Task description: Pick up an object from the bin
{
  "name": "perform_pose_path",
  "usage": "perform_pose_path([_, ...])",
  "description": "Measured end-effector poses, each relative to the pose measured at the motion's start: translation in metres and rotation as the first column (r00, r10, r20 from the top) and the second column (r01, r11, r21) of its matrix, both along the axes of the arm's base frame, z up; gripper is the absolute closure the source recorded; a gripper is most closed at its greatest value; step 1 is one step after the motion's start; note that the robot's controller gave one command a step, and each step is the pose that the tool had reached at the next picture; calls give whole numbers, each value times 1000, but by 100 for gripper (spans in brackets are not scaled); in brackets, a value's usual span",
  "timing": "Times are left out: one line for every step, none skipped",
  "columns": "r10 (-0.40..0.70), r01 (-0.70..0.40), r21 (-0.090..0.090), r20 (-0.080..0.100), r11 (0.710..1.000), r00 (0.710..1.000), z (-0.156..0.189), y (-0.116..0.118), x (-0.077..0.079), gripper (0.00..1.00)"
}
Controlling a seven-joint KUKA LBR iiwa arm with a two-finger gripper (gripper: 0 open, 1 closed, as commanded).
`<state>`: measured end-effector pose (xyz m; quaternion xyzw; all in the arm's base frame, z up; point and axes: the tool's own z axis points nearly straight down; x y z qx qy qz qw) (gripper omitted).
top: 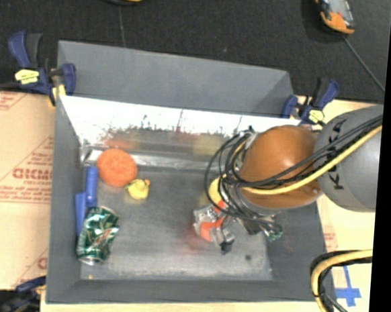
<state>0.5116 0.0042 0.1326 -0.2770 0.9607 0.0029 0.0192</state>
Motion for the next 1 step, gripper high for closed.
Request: perform_pose_path([124,-124,-4,-4,992,992,83,-13,13,100])
